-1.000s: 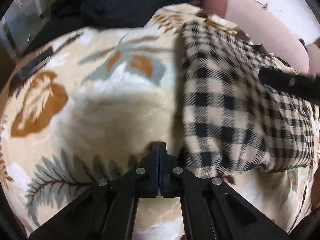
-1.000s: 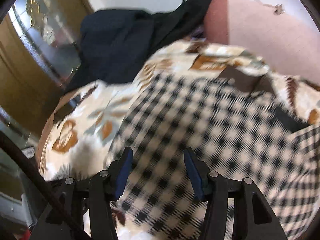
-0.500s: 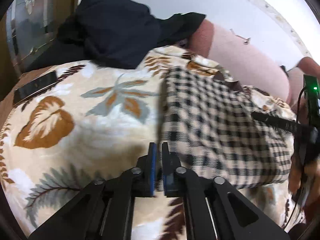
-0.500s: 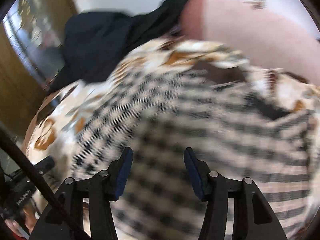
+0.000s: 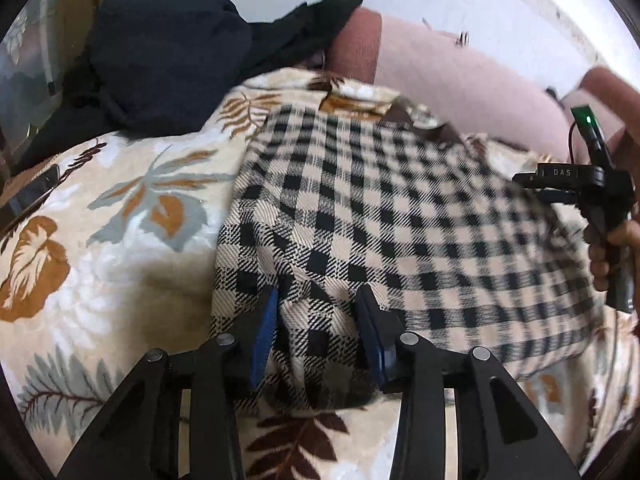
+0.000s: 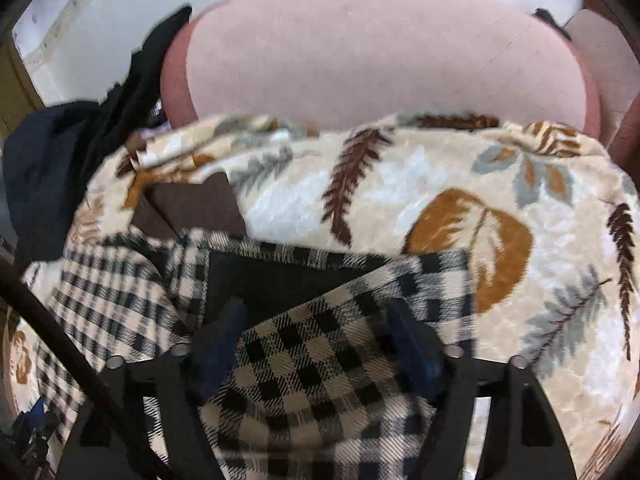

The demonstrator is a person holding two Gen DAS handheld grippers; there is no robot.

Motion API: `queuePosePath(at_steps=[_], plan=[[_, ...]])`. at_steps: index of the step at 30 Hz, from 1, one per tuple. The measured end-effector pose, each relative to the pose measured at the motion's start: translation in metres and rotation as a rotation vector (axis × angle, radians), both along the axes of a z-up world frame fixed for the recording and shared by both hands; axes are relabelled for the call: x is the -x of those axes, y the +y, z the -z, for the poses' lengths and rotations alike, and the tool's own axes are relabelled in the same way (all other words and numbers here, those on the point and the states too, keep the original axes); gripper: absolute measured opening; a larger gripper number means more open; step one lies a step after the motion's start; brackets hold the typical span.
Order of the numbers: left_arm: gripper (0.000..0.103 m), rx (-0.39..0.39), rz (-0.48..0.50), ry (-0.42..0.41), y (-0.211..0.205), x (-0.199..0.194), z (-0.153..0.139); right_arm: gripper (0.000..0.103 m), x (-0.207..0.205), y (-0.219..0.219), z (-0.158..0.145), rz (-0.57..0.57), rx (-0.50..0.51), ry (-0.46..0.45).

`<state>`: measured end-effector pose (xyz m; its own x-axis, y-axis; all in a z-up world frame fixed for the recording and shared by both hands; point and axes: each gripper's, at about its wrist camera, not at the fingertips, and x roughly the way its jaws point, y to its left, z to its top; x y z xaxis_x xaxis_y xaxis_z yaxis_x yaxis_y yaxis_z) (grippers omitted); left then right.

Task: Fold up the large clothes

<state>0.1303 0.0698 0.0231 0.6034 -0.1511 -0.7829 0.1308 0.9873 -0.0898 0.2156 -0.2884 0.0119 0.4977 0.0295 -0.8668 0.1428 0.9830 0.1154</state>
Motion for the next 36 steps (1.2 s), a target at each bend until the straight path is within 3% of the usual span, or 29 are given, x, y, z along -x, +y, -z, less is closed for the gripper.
queuePosePath(at_steps=[2, 4, 5, 11, 15, 18, 20, 23, 28, 30, 33, 36], plan=[[0.040, -0.036, 0.007, -0.001, -0.005, -0.001, 0.005, 0.075, -0.001, 0.016, 0.017, -0.049, 0.089, 0.040], [0.043, -0.061, 0.016, -0.011, -0.008, 0.000, 0.006, 0.018, -0.002, 0.032, 0.031, -0.108, 0.208, 0.059], [0.045, -0.067, 0.019, -0.014, -0.009, 0.001, 0.006, 0.004, -0.001, 0.033, 0.031, -0.106, 0.217, 0.052], [0.048, -0.064, 0.012, -0.010, -0.008, 0.001, 0.008, 0.004, -0.007, 0.001, -0.006, 0.058, 0.195, -0.084], [0.052, -0.076, 0.019, -0.014, -0.010, 0.001, 0.010, 0.004, -0.026, -0.013, -0.011, 0.116, 0.218, -0.080], [0.054, -0.105, 0.023, -0.022, -0.013, 0.001, 0.013, 0.005, -0.038, -0.015, -0.002, 0.118, 0.191, -0.027], [0.054, -0.116, 0.026, -0.026, -0.015, 0.002, 0.013, 0.012, -0.033, -0.017, -0.005, 0.131, 0.192, -0.036], [0.054, -0.099, 0.027, -0.015, -0.012, 0.001, 0.011, 0.029, -0.009, -0.019, -0.026, 0.161, 0.186, -0.101], [0.054, -0.019, 0.011, 0.002, -0.002, 0.008, -0.002, 0.029, 0.059, 0.000, -0.047, 0.043, 0.018, -0.153], [0.054, 0.025, 0.026, 0.000, 0.001, 0.014, -0.008, 0.029, 0.088, 0.012, -0.039, -0.019, -0.086, -0.144], [0.054, -0.039, 0.012, -0.013, -0.001, 0.016, -0.006, 0.029, 0.129, 0.030, -0.010, -0.106, -0.230, -0.091], [0.054, -0.070, -0.029, 0.048, 0.005, 0.007, 0.007, 0.027, 0.157, 0.027, 0.023, -0.104, -0.204, -0.034]])
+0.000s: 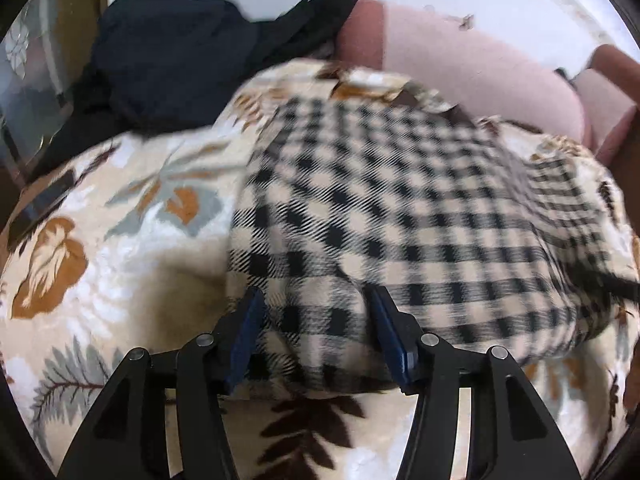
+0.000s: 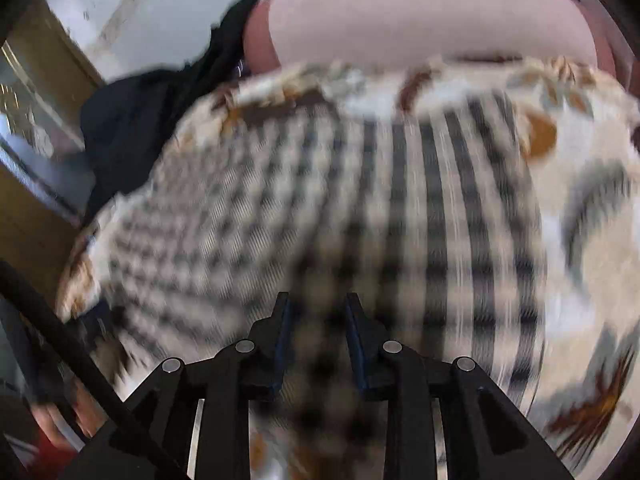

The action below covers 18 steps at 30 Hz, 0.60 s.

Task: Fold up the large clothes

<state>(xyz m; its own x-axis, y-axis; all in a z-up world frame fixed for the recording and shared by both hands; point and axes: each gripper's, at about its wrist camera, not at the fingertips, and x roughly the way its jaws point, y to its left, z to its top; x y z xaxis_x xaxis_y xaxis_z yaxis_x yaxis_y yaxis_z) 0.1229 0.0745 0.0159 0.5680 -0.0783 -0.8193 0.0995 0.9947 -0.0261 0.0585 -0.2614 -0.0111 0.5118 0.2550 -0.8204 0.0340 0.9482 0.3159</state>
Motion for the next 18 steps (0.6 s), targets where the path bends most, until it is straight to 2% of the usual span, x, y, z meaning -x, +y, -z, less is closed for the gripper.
queuePosePath(at_steps=[3, 5, 7, 9, 13, 16, 18], plan=[[0.054, 0.033, -0.018, 0.030, 0.008, -0.003, 0.004, 0.017, 0.024, -0.028, 0.002, 0.063, -0.031, -0.037], [0.054, 0.023, -0.025, 0.024, 0.010, -0.003, 0.001, 0.018, 0.042, -0.046, -0.008, 0.143, 0.010, -0.056], [0.054, 0.022, -0.041, 0.013, 0.014, -0.002, -0.002, 0.029, 0.057, -0.059, -0.016, 0.211, 0.099, -0.078], [0.054, 0.030, -0.072, -0.002, 0.020, 0.001, -0.006, 0.053, 0.074, -0.075, -0.020, 0.249, 0.104, -0.106], [0.054, 0.091, -0.116, -0.025, 0.032, 0.008, -0.016, 0.057, 0.099, -0.115, -0.012, 0.325, -0.066, -0.111], [0.054, 0.152, -0.098, -0.043, 0.030, 0.019, -0.025, 0.058, 0.101, -0.127, -0.004, 0.363, -0.245, -0.099], [0.054, 0.160, -0.075, -0.061, 0.023, 0.026, -0.031, 0.058, 0.101, -0.125, -0.001, 0.380, -0.323, -0.090]])
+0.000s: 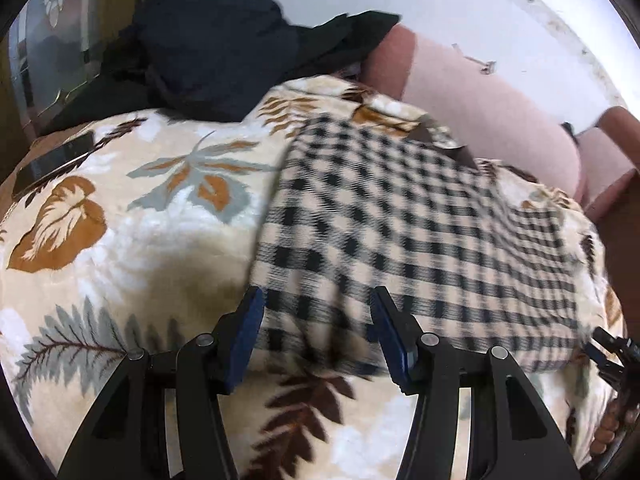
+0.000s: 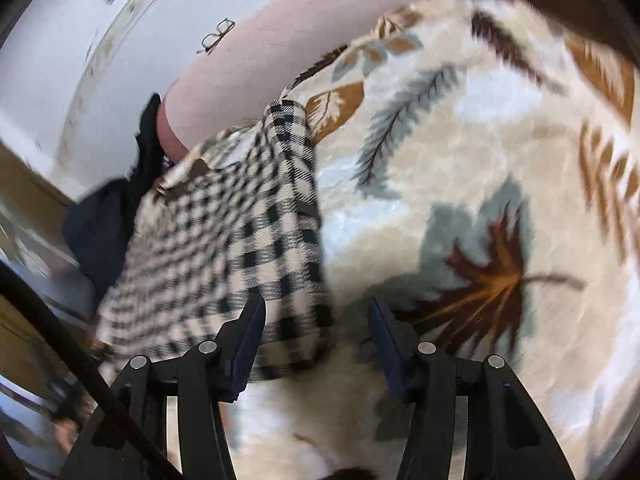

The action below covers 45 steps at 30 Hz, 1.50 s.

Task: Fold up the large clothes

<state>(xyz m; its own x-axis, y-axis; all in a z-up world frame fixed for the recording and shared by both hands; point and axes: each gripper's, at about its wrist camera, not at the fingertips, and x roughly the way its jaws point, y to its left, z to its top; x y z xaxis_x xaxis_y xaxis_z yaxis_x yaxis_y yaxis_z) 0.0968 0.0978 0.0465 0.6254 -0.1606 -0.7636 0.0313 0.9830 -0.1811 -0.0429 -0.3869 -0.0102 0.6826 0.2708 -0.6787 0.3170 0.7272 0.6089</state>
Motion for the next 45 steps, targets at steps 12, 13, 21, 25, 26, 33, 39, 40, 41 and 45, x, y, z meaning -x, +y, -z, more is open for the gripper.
queuePosePath(at_steps=[12, 13, 21, 25, 26, 33, 39, 40, 41, 45], plan=[[0.059, 0.015, 0.085, -0.012, -0.023, 0.039, 0.000, 0.062, 0.028, 0.047, 0.016, -0.014, -0.061, 0.065], [0.059, 0.017, 0.085, -0.001, -0.022, 0.040, 0.003, 0.063, 0.028, 0.055, 0.019, -0.039, -0.051, 0.073], [0.063, 0.087, -0.054, 0.070, 0.020, 0.023, 0.019, 0.075, -0.003, 0.068, 0.019, -0.082, 0.049, 0.018], [0.065, 0.175, -0.091, 0.124, 0.044, 0.010, 0.031, 0.077, -0.023, 0.062, 0.019, -0.095, 0.039, 0.005], [0.065, 0.205, -0.106, 0.145, 0.050, 0.004, 0.038, 0.077, -0.029, 0.059, 0.019, -0.093, 0.034, 0.004], [0.074, 0.289, -0.090, 0.122, 0.052, -0.038, 0.048, 0.078, -0.068, 0.034, 0.027, -0.062, -0.066, -0.034], [0.029, 0.142, 0.010, 0.137, 0.017, -0.056, 0.042, 0.030, -0.081, 0.037, 0.024, -0.107, -0.035, -0.035], [0.020, 0.137, 0.027, 0.144, 0.013, -0.056, 0.041, 0.029, -0.082, 0.037, 0.025, -0.103, -0.064, -0.031], [0.018, 0.114, 0.025, 0.129, 0.009, -0.054, 0.035, 0.026, -0.079, 0.035, 0.024, -0.102, -0.066, -0.032], [0.016, 0.154, 0.039, 0.089, 0.013, -0.046, 0.013, 0.020, -0.074, 0.033, 0.004, -0.110, -0.057, -0.058]])
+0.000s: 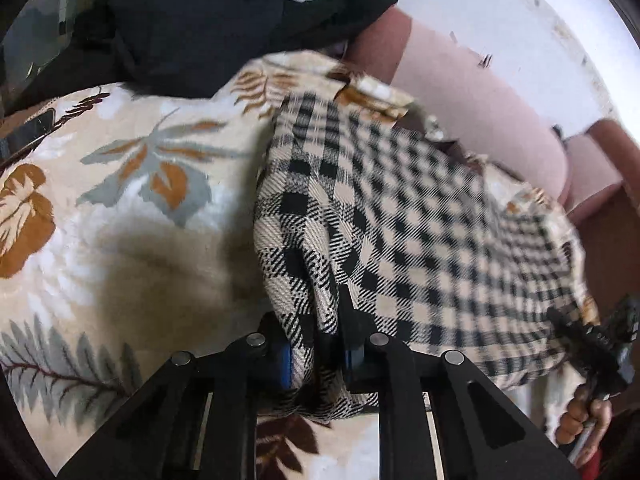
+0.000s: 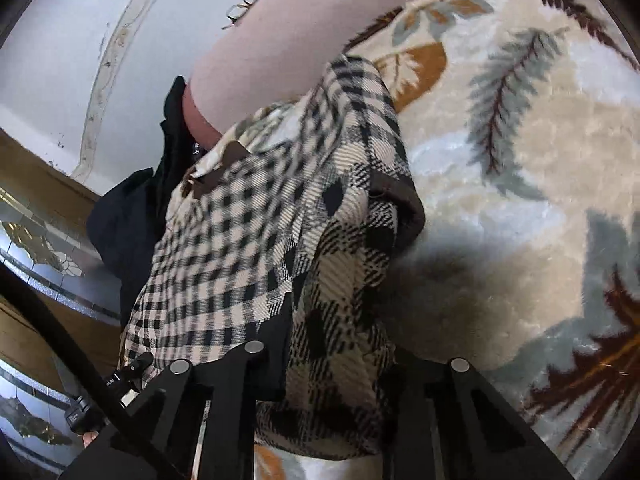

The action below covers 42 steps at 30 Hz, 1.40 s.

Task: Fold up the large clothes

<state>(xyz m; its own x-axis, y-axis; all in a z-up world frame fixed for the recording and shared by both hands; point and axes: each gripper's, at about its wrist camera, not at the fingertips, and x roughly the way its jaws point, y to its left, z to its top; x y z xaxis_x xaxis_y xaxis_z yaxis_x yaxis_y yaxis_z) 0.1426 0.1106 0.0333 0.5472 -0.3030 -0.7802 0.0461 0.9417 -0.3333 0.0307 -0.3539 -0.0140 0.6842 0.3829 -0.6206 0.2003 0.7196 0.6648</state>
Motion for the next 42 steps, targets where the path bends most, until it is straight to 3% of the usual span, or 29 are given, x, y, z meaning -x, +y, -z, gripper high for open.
queuePosePath(at_steps=[4, 8, 10, 11, 14, 17, 21, 23, 27, 30, 33, 36, 38, 42], plan=[[0.016, 0.035, 0.002, 0.002, 0.011, 0.016, -0.011, 0.016, 0.021, -0.010, -0.019, 0.005, -0.005, -0.031], [0.017, -0.078, -0.017, 0.047, 0.013, 0.024, 0.000, 0.016, 0.032, -0.014, -0.009, 0.004, 0.024, 0.017], [0.022, -0.107, -0.028, 0.074, 0.016, 0.024, 0.007, 0.023, 0.026, -0.010, 0.000, -0.005, 0.080, 0.068], [0.025, -0.107, -0.041, 0.071, 0.018, 0.027, 0.006, 0.032, 0.027, -0.010, -0.001, 0.005, 0.109, 0.076], [0.027, -0.111, -0.095, 0.002, 0.030, 0.040, -0.013, 0.036, 0.032, -0.006, -0.020, 0.051, 0.205, 0.047], [0.030, -0.149, -0.148, -0.058, 0.038, 0.049, -0.026, 0.054, 0.047, -0.007, -0.048, 0.156, 0.353, -0.012], [0.031, -0.123, -0.144, -0.132, 0.034, 0.056, -0.040, 0.054, 0.059, 0.010, -0.077, 0.197, 0.474, -0.109], [0.041, -0.152, -0.112, -0.157, 0.020, 0.056, -0.042, 0.054, 0.057, 0.027, -0.085, 0.118, 0.470, -0.151], [0.048, -0.251, -0.032, -0.168, -0.018, 0.048, -0.027, 0.054, 0.039, 0.072, -0.062, -0.087, 0.436, -0.123], [0.052, -0.297, 0.037, -0.063, -0.037, 0.034, 0.003, 0.053, 0.021, 0.089, -0.030, -0.168, 0.431, -0.031], [0.052, -0.370, 0.024, -0.019, -0.037, 0.029, 0.020, 0.041, 0.012, 0.078, -0.017, -0.127, 0.449, 0.018], [0.052, -0.348, -0.011, -0.030, -0.027, 0.030, 0.014, 0.041, 0.016, 0.062, -0.023, -0.049, 0.438, 0.025], [0.052, -0.361, -0.042, -0.049, -0.022, 0.033, 0.008, 0.044, 0.022, 0.057, -0.032, -0.002, 0.495, 0.030], [0.052, -0.351, -0.072, -0.059, -0.012, 0.043, -0.004, 0.044, 0.025, 0.060, -0.040, -0.001, 0.512, 0.022]])
